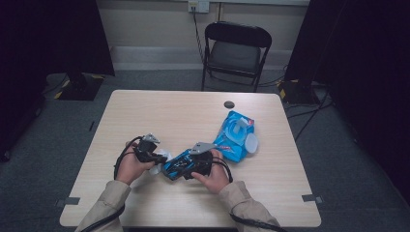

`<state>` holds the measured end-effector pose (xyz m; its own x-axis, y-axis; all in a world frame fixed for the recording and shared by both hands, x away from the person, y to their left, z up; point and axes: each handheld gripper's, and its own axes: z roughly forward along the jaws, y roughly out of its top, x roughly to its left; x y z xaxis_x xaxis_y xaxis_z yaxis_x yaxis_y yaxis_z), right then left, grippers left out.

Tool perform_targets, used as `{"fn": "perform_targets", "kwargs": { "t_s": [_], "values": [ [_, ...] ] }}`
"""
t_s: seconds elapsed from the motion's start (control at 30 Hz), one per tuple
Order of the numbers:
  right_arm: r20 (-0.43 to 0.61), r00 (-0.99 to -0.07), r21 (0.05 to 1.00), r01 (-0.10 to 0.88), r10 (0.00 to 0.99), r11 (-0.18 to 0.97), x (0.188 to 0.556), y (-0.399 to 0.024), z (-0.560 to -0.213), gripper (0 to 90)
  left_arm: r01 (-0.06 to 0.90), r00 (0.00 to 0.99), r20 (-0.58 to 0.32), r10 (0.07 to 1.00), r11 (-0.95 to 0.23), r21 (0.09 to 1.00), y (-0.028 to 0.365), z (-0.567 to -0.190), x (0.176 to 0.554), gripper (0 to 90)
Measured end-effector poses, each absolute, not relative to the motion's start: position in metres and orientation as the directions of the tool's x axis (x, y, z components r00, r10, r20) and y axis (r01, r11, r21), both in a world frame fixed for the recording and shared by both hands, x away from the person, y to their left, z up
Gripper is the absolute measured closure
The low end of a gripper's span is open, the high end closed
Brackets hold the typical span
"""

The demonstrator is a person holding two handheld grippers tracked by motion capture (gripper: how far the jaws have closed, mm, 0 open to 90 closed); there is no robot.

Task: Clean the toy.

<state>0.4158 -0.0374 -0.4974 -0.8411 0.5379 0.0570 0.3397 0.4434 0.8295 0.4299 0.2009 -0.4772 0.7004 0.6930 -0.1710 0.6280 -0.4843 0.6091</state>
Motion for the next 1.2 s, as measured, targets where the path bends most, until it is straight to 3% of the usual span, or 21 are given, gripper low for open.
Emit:
{"fn": "perform_targets", "kwargs": {
  "t_s": [0.6,1.2],
  "values": [
    [0.057,-0.841,0.83,0.339,0.538,0.442,0.416,-0.038,-0.498,13.9,0.623,0.671,-0.168,0.722,-0.428,0.655,0.215,-0.461,0.432,85.1],
    [0.058,-0.846,0.836,0.331,0.53,0.437,0.416,-0.038,-0.499,14.0,0.593,0.679,-0.134,0.722,-0.432,0.68,0.156,-0.465,0.474,85.0]
  ]
}}
